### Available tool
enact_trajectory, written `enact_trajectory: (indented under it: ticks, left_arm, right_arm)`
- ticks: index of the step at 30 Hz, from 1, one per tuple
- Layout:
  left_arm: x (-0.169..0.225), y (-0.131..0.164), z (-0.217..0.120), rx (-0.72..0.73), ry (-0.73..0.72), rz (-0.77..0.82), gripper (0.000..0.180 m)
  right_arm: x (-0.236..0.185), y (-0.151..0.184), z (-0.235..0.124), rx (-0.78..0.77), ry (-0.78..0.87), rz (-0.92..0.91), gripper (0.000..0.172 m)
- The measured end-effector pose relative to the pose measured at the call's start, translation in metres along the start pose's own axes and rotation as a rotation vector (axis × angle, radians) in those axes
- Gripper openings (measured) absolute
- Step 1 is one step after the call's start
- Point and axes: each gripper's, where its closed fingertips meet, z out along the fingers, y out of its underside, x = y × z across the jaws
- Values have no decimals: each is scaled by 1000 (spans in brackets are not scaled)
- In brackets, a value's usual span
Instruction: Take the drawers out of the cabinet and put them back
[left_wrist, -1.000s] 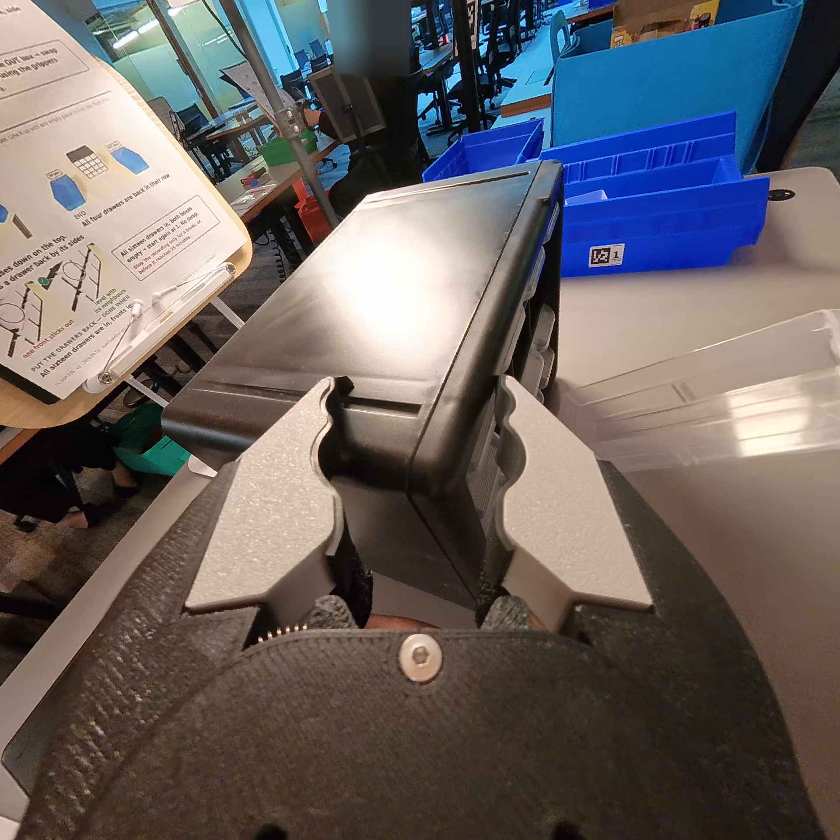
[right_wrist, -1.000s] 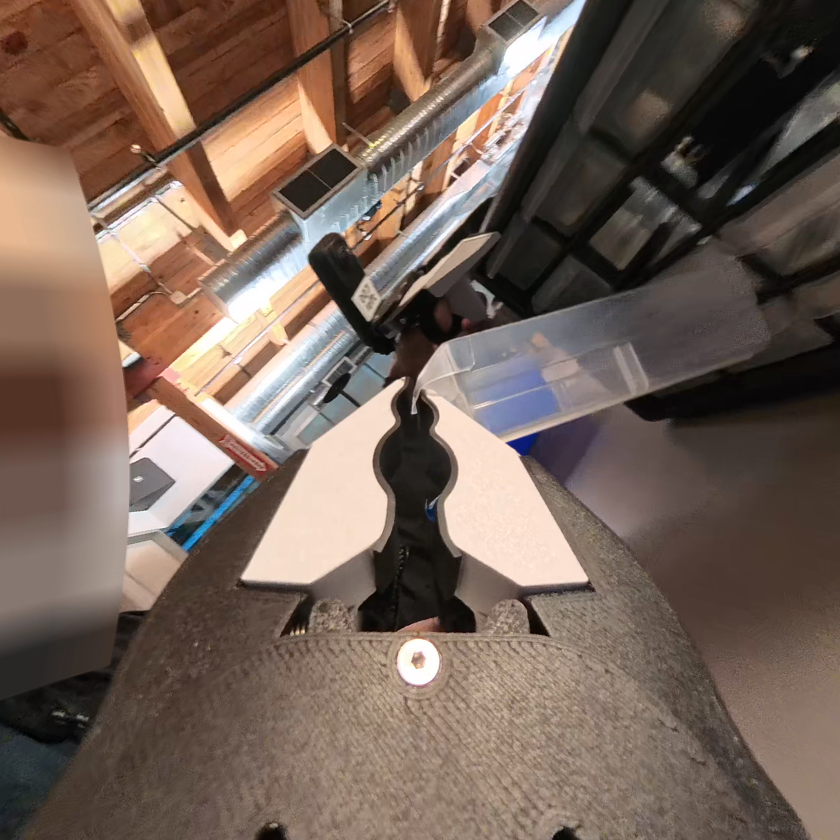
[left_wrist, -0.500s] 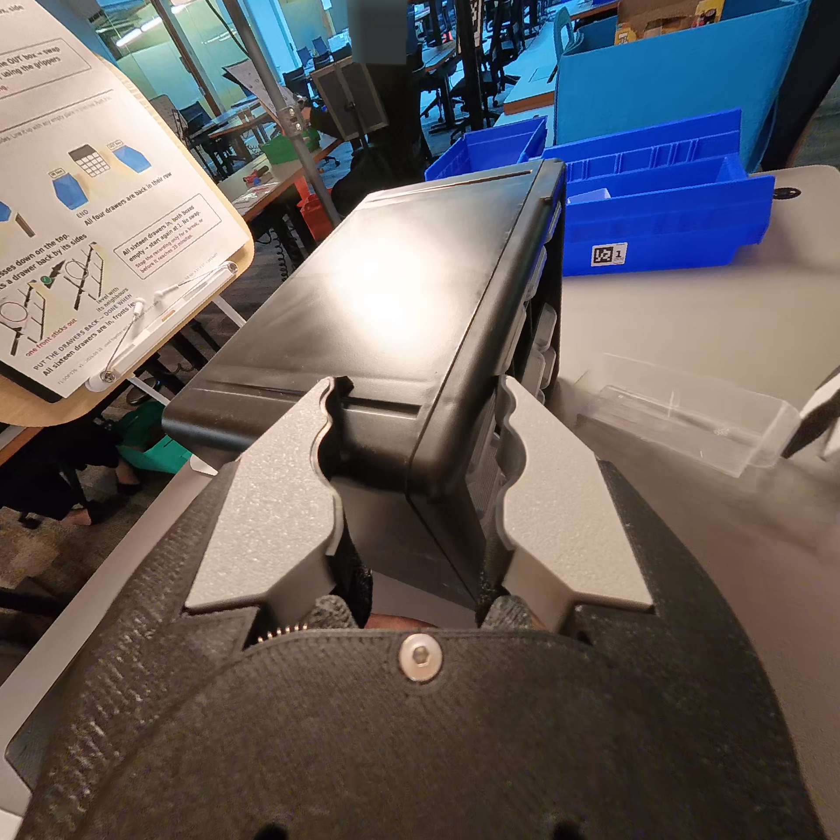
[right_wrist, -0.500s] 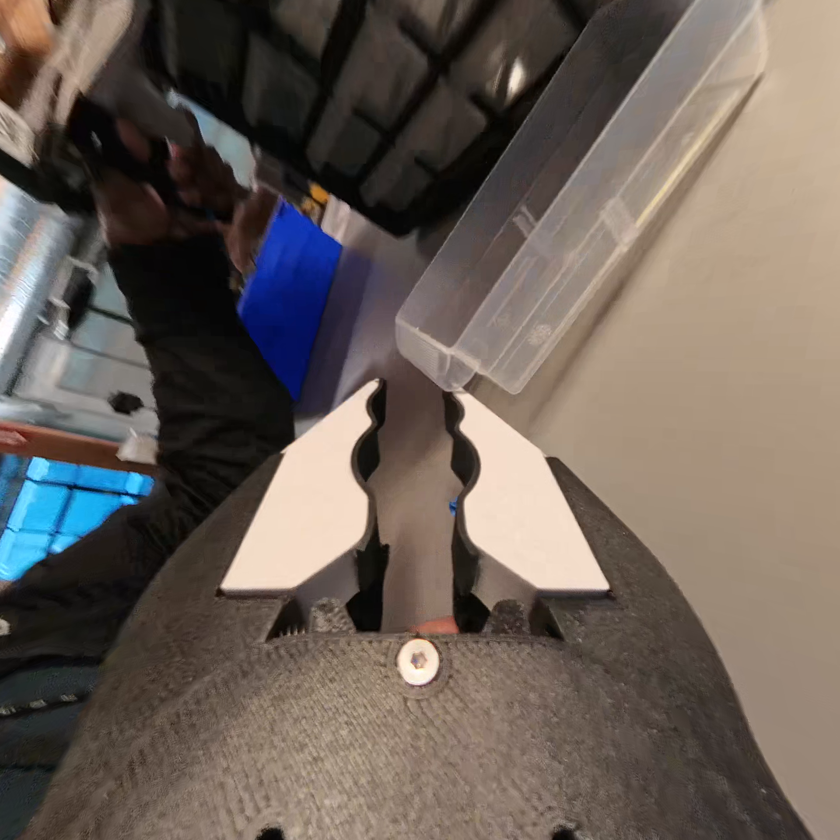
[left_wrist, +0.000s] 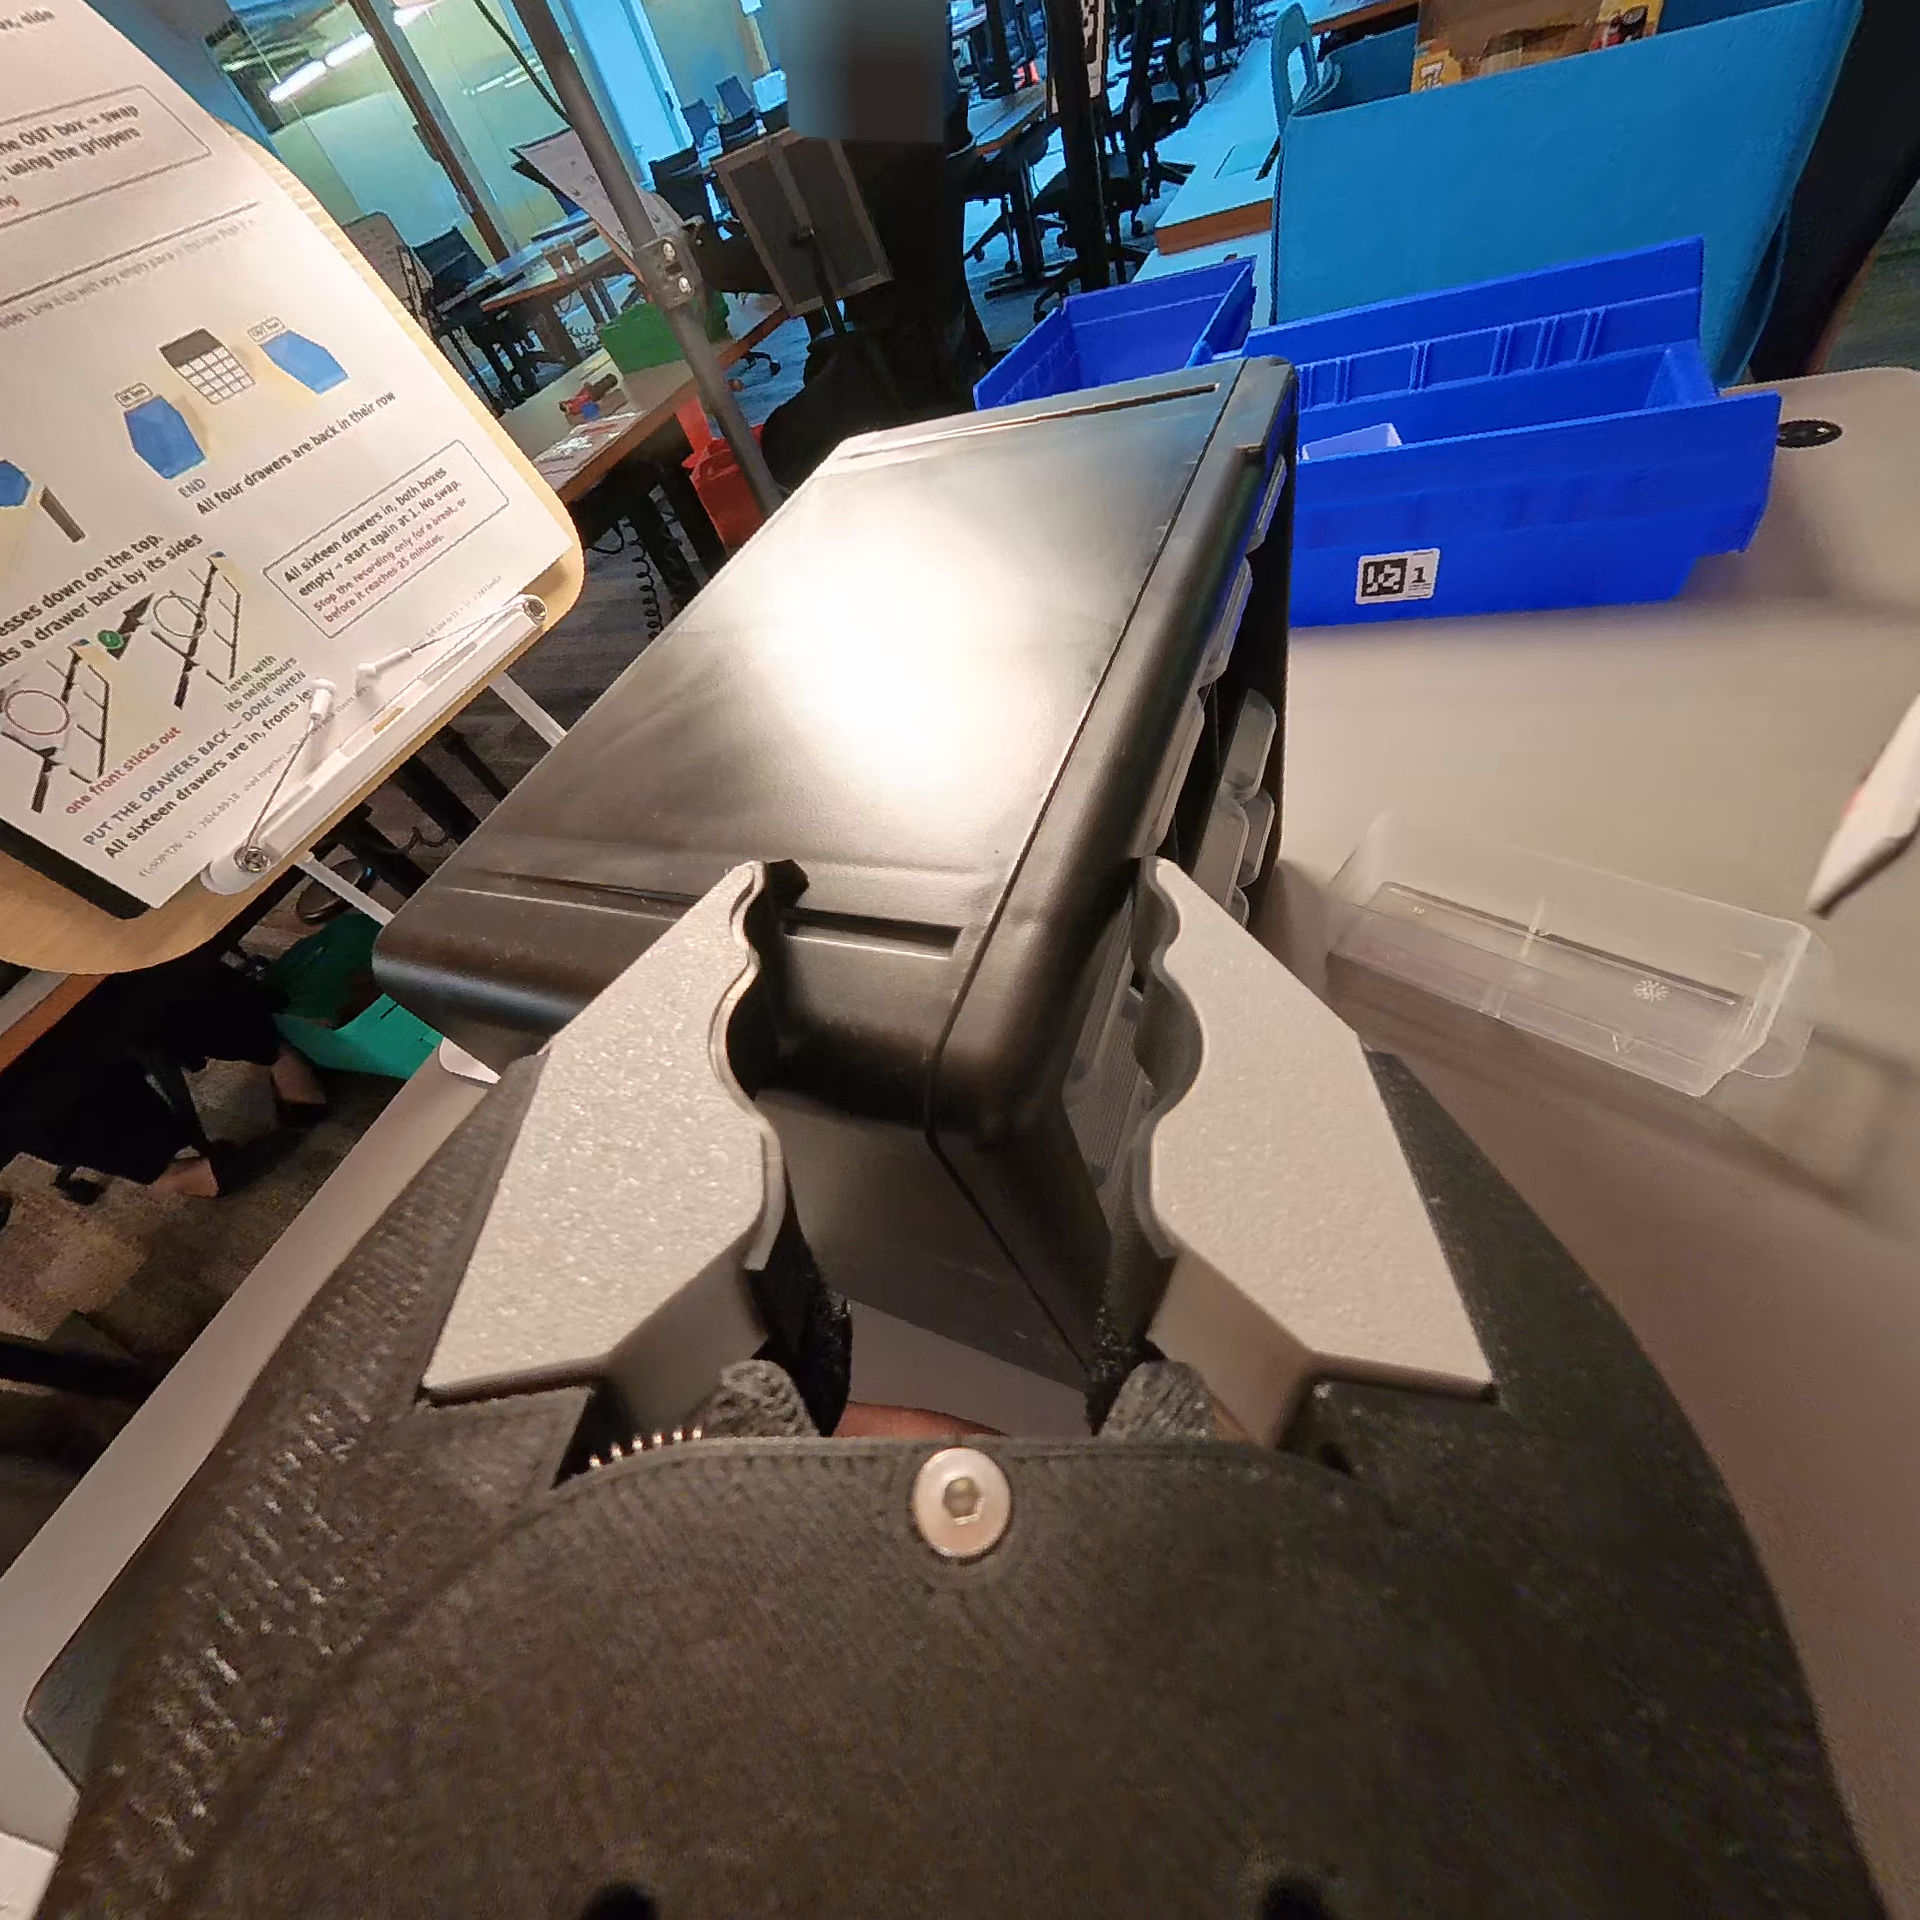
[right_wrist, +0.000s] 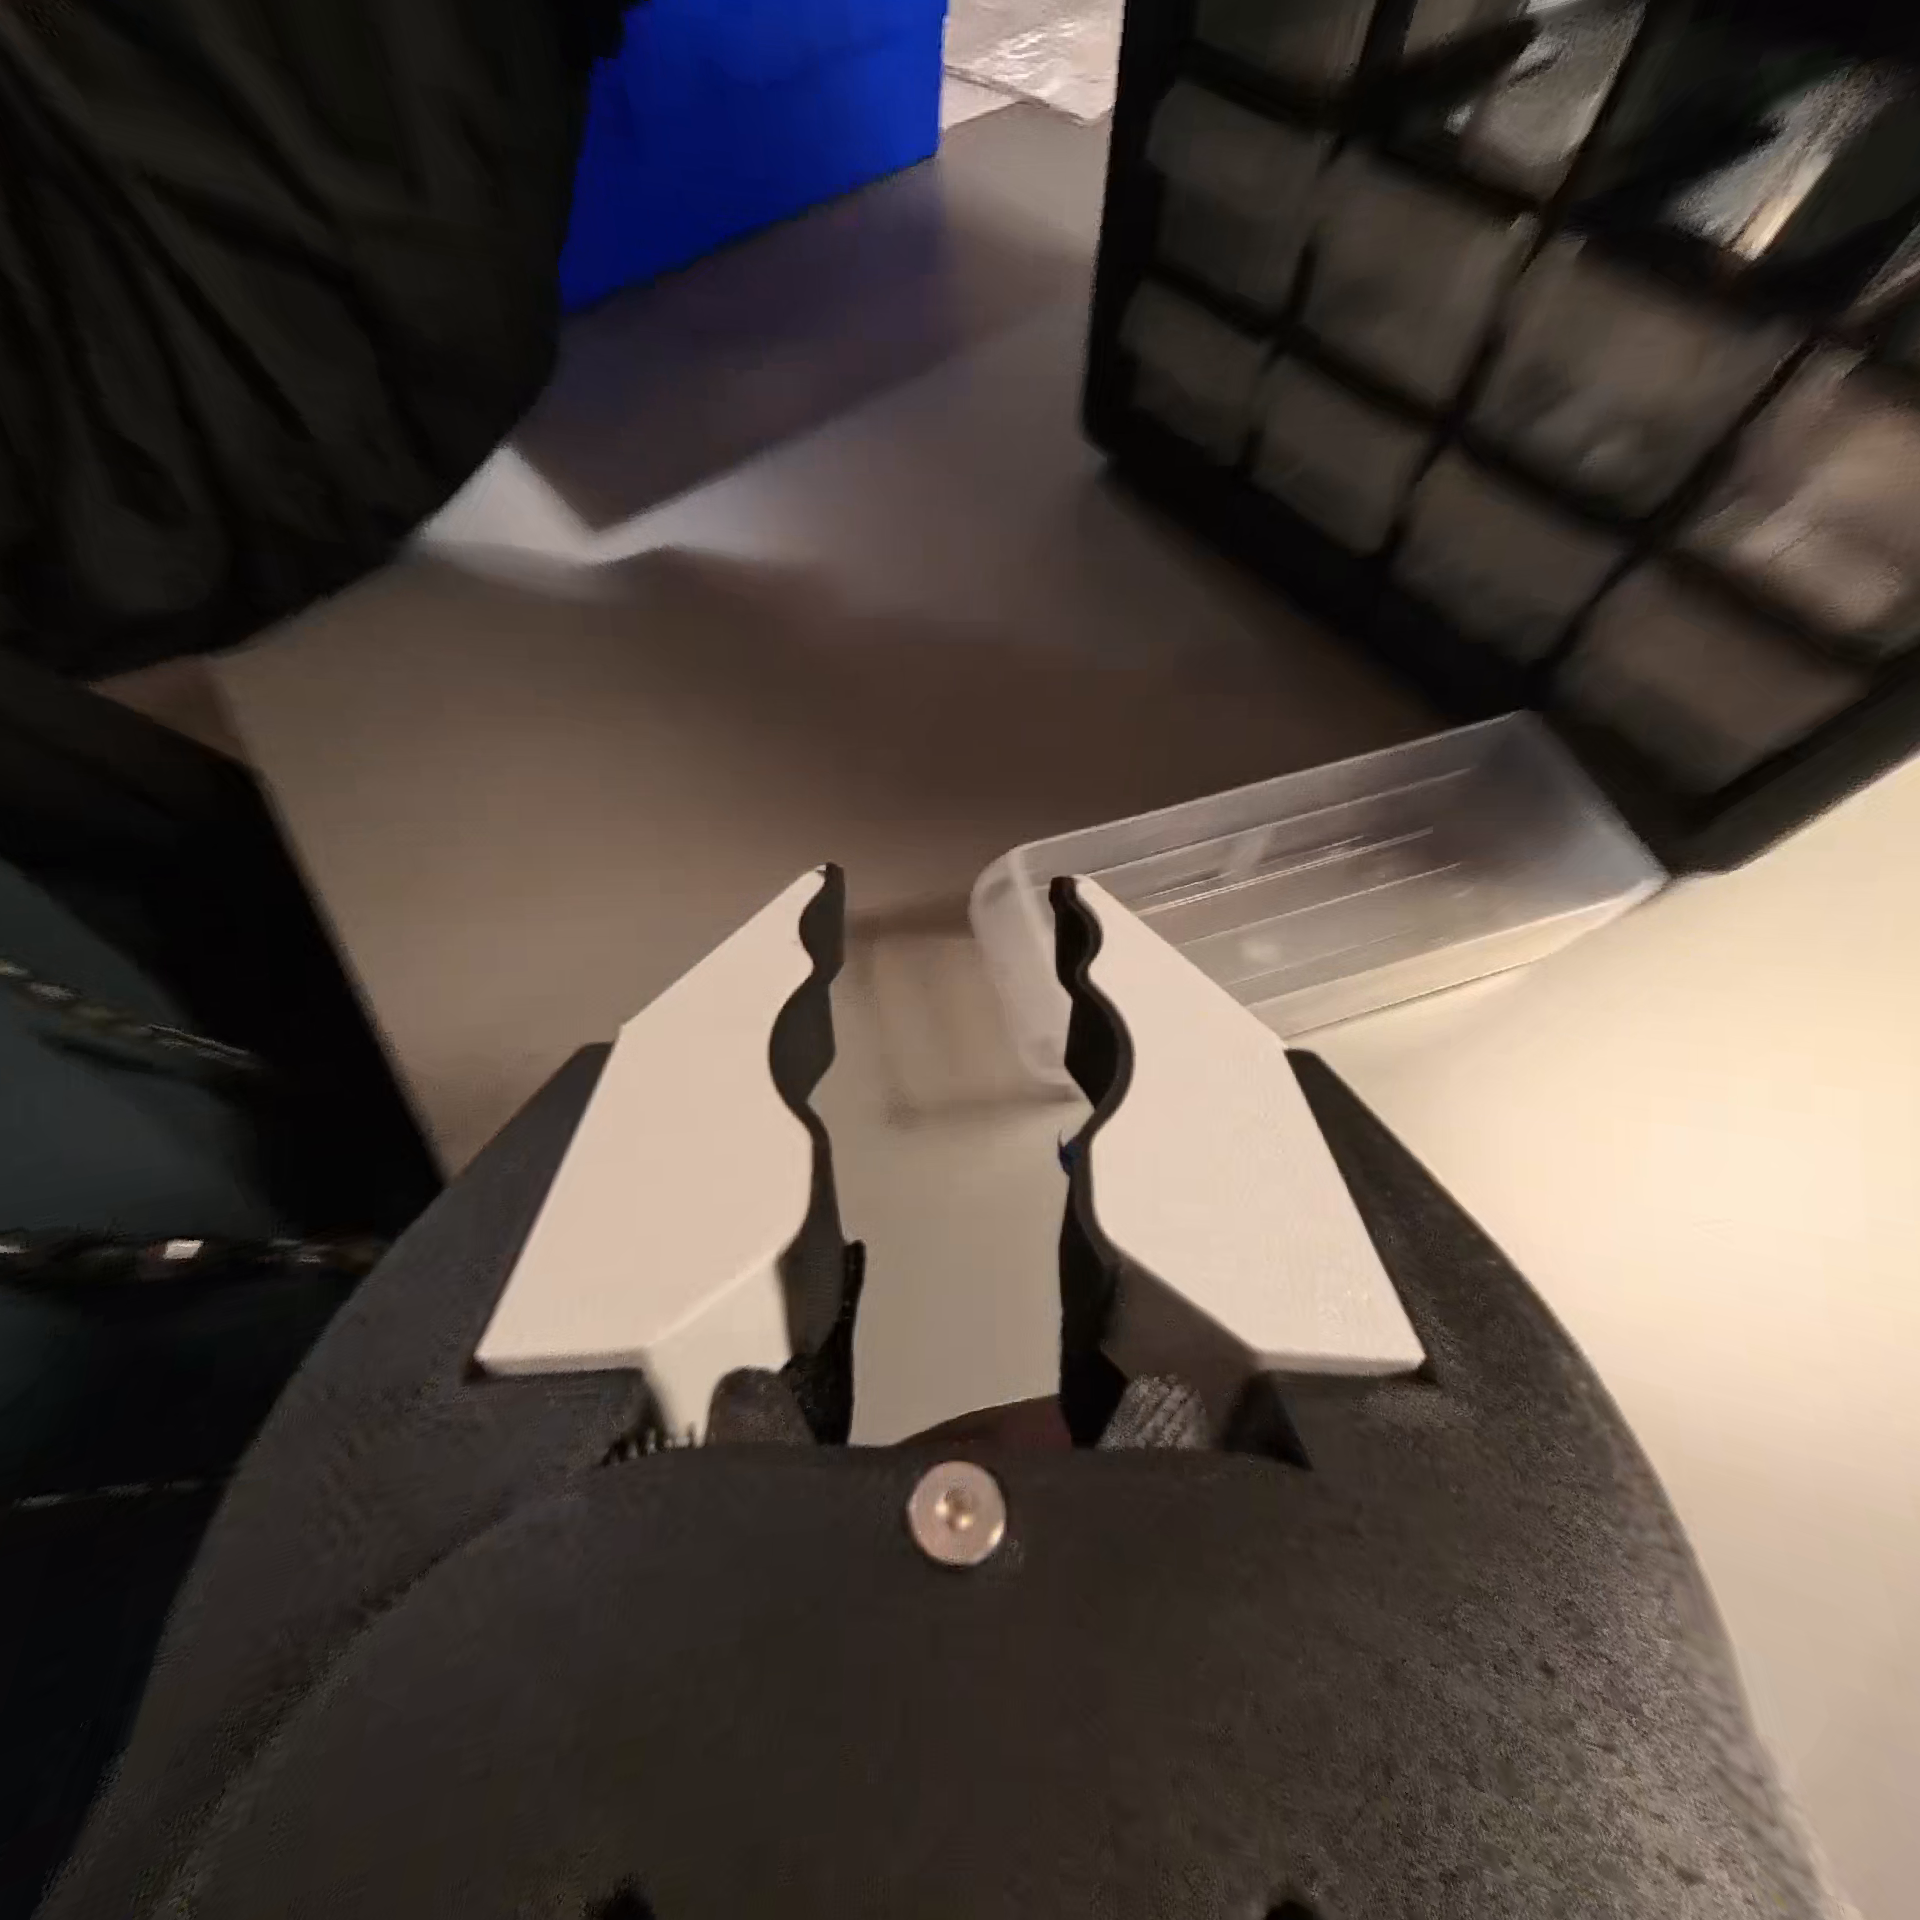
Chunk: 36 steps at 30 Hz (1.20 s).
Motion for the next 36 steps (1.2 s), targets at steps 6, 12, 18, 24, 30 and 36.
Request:
enact_trajectory:
  ticks: [6,12,18,24,30,36]
  left_arm:
    - [0,0,0,2,1,3,68]
    - [0,0,0,6,4,5,68]
    - [0,0,0,7,5,7,68]
    - [0,0,0,7,4,6,68]
    - [0,0,0,8,5,7,68]
    - [0,0,0,6,3,10,68]
  right_arm:
    - [22,14,12,-184,122,-301,49]
    - [23,29,30,-260,133,-395,52]
    - [30,28,32,-270,175,-441,30]
    - [41,13,17,-206,219,-427,20]
    - [73,-34,-42,-22,303,-295,20]
    - [153,-79,-158,83,554,-195,19]
